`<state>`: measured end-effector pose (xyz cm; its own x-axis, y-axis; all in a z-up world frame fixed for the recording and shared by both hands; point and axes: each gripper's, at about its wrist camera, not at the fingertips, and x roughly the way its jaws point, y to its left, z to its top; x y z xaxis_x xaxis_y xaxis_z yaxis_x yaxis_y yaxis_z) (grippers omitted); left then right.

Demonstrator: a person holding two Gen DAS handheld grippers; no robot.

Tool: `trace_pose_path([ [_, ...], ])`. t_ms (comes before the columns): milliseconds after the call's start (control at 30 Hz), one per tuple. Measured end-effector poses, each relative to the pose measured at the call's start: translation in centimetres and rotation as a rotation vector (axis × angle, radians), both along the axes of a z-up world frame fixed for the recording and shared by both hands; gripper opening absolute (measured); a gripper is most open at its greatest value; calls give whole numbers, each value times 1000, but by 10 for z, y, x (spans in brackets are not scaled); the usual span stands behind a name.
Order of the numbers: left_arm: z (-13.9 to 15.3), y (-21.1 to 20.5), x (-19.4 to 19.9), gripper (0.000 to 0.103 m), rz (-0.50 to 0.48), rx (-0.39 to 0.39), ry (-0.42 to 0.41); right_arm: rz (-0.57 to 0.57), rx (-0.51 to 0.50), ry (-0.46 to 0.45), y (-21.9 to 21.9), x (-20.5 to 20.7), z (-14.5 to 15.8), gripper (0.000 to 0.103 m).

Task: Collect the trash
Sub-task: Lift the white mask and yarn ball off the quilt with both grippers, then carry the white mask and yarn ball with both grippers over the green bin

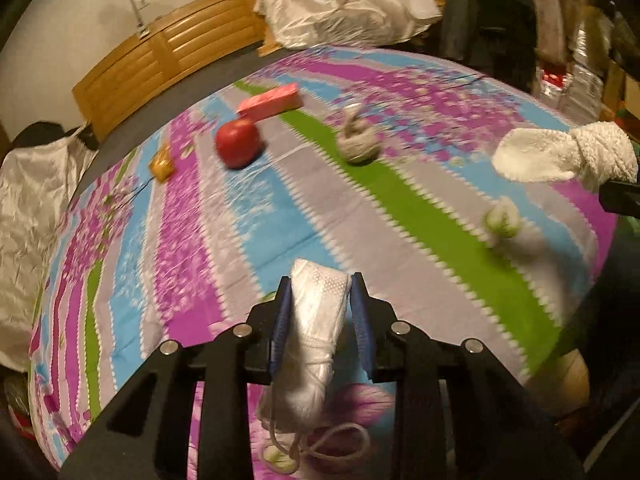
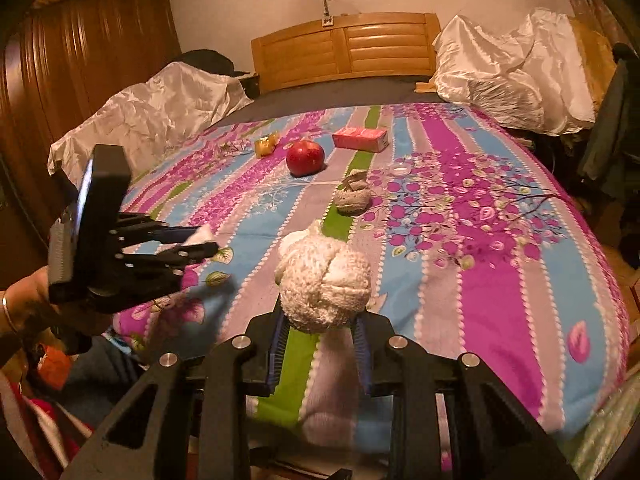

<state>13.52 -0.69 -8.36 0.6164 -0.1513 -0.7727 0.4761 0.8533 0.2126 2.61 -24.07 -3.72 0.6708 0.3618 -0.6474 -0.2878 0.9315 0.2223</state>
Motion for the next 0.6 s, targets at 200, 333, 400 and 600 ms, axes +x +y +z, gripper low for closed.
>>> trace_pose_path([
  [200,9,-36,-27,28,-91,-12,-13,-68,5,-2,-23,-32,9,31],
  [333,13,-51,-40,28,-130,-12,-20,-122,6,-17,-40,-51,17,31],
  [400,15,-58,-46,28,-146,-17,-18,-160,8,-29,-51,-61,21,31],
  [600,25,-78,-50,28,-168,-51,-15,-251,15,-40,-82,-82,30,31],
])
